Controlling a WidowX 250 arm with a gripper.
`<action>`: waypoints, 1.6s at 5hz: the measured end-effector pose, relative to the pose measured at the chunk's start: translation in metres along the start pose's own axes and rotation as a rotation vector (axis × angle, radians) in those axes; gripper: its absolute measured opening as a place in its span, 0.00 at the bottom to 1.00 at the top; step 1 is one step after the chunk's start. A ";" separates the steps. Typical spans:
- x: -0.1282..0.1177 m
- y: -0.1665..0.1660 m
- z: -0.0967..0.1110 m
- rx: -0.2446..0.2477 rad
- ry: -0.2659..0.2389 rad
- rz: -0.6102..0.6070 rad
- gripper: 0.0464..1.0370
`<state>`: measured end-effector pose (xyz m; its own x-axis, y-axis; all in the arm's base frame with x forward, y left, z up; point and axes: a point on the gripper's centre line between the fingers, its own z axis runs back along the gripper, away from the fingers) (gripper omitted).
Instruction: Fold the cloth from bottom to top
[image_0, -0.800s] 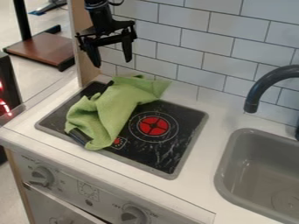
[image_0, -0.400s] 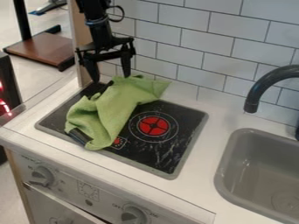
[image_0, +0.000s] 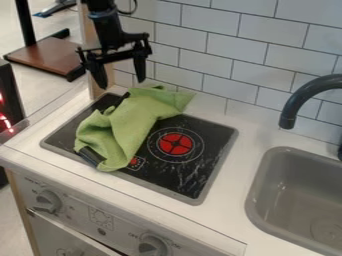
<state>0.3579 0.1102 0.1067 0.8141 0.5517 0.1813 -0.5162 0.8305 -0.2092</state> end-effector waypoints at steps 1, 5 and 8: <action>-0.019 0.012 0.006 0.055 -0.011 0.029 0.96; -0.042 0.059 -0.017 0.082 -0.028 0.096 0.96; -0.051 0.077 -0.051 0.139 0.039 0.111 0.96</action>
<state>0.2901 0.1416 0.0322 0.7585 0.6394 0.1263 -0.6330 0.7688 -0.0907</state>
